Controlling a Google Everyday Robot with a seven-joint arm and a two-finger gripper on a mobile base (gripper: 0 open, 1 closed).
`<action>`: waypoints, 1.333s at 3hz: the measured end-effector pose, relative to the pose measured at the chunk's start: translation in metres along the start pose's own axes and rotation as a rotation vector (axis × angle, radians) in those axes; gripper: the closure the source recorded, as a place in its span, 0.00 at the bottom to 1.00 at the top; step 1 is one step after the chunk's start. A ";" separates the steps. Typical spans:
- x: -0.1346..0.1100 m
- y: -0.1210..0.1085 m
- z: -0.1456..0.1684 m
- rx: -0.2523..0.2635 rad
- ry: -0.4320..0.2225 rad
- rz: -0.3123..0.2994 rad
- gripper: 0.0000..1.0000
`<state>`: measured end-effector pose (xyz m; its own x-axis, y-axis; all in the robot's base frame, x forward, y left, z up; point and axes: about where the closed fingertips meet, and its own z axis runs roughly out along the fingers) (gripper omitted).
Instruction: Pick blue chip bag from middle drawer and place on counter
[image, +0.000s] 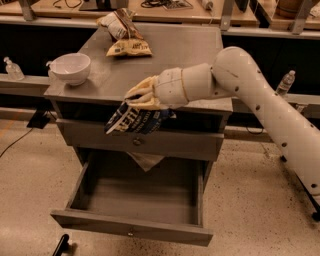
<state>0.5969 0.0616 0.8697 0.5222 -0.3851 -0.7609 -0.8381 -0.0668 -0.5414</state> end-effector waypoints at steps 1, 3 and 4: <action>0.017 -0.038 -0.013 0.037 0.020 0.035 1.00; 0.024 -0.105 -0.038 0.098 0.061 0.074 1.00; 0.020 -0.134 -0.052 0.129 0.091 0.090 1.00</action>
Offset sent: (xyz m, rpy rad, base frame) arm 0.1182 -0.0575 0.0553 0.0316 0.0385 -0.1825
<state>0.7111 0.0149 0.9454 0.4246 -0.4666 -0.7759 -0.8505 0.0883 -0.5186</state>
